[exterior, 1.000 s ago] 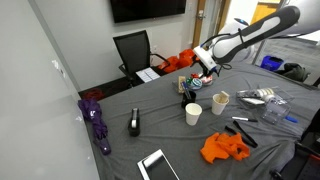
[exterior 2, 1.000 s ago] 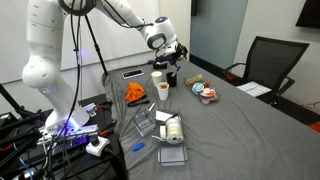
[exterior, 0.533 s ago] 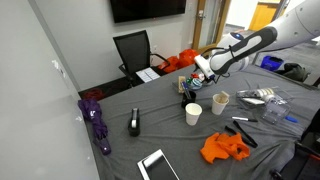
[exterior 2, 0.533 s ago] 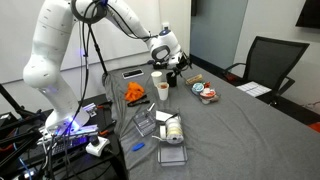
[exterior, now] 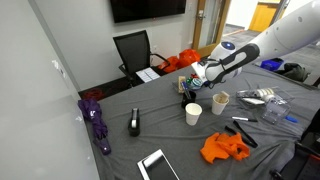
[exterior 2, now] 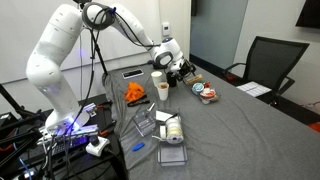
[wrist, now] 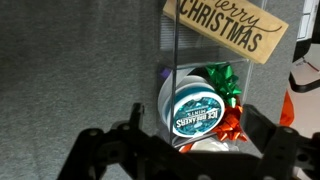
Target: Move the plastic container to the right
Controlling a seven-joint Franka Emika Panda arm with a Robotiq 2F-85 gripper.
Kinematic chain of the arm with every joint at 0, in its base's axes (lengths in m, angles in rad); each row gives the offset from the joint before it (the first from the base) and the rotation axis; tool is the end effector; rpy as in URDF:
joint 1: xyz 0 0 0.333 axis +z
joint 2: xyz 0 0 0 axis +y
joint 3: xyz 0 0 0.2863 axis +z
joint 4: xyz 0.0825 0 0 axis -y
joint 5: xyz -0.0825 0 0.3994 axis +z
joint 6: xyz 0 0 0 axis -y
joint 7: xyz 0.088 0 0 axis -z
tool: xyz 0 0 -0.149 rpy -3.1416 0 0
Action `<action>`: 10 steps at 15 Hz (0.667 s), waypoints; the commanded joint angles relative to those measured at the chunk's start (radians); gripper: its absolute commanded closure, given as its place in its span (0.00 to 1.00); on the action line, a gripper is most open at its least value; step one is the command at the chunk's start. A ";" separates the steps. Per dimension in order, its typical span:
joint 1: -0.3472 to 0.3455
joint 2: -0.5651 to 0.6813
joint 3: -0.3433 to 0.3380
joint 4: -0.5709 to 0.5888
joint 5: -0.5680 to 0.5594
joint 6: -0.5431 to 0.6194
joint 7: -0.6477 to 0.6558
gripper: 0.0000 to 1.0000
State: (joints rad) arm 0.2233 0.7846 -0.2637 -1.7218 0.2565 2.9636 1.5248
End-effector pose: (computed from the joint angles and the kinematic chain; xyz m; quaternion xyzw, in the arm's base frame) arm 0.7125 -0.0295 0.1277 -0.6446 0.7239 -0.1994 0.1440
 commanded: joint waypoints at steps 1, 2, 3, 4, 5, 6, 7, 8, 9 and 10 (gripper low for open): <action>0.035 0.049 -0.048 0.075 -0.039 -0.102 0.058 0.00; 0.040 0.057 -0.054 0.090 -0.052 -0.130 0.075 0.00; 0.040 0.063 -0.055 0.105 -0.068 -0.161 0.088 0.00; 0.039 0.069 -0.055 0.119 -0.084 -0.191 0.102 0.00; 0.034 0.073 -0.050 0.132 -0.101 -0.216 0.114 0.00; 0.030 0.076 -0.046 0.145 -0.117 -0.241 0.126 0.00; 0.024 0.079 -0.039 0.158 -0.130 -0.266 0.136 0.00; 0.018 0.082 -0.034 0.172 -0.144 -0.291 0.142 0.00; 0.013 0.086 -0.029 0.188 -0.157 -0.325 0.146 0.00; 0.009 0.092 -0.024 0.203 -0.168 -0.355 0.150 0.00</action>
State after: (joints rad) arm 0.2516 0.8484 -0.3017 -1.5856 0.1253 2.6988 1.6512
